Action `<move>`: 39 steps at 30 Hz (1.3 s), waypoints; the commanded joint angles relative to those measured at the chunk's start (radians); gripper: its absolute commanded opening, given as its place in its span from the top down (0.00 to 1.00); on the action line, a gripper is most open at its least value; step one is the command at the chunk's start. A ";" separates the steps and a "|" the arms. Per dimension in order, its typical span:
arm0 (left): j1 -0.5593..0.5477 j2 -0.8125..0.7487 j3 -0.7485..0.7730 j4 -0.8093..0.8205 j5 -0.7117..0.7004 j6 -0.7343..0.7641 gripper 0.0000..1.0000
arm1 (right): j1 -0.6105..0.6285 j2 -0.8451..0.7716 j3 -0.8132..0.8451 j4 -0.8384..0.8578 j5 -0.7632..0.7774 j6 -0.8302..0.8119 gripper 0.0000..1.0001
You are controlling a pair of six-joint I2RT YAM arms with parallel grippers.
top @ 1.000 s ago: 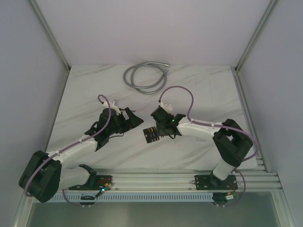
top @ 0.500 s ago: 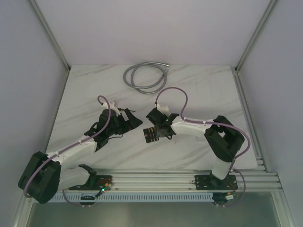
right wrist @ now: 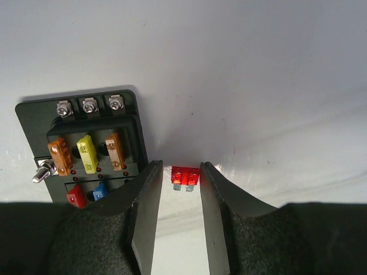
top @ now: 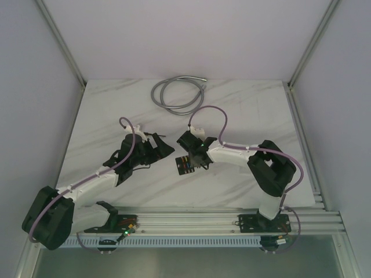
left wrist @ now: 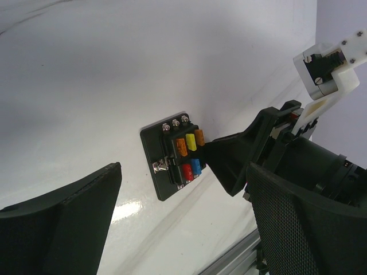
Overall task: Snap on the fuse box
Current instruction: Pick up the fuse from the center of the board.
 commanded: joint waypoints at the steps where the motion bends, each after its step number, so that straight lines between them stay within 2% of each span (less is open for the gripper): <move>1: 0.006 -0.025 -0.015 -0.007 -0.004 0.016 0.01 | 0.006 0.025 0.014 -0.058 -0.012 0.017 0.61; 10: 0.006 -0.028 -0.018 -0.006 0.001 0.015 0.02 | 0.006 0.016 0.006 -0.073 -0.011 0.023 0.62; 16: 0.006 -0.031 -0.020 -0.005 0.005 0.013 0.01 | 0.005 0.005 -0.001 -0.075 -0.008 0.021 0.70; 22: 0.004 -0.034 -0.024 0.014 0.023 0.013 0.03 | 0.006 -0.023 -0.002 -0.065 0.011 0.021 0.73; 31: -0.035 -0.020 -0.063 0.156 0.045 -0.023 0.07 | 0.003 -0.118 0.032 -0.028 0.052 0.033 0.73; 39: -0.153 -0.028 -0.106 0.339 -0.084 -0.045 0.16 | 0.004 -0.212 0.043 0.047 0.063 0.071 0.72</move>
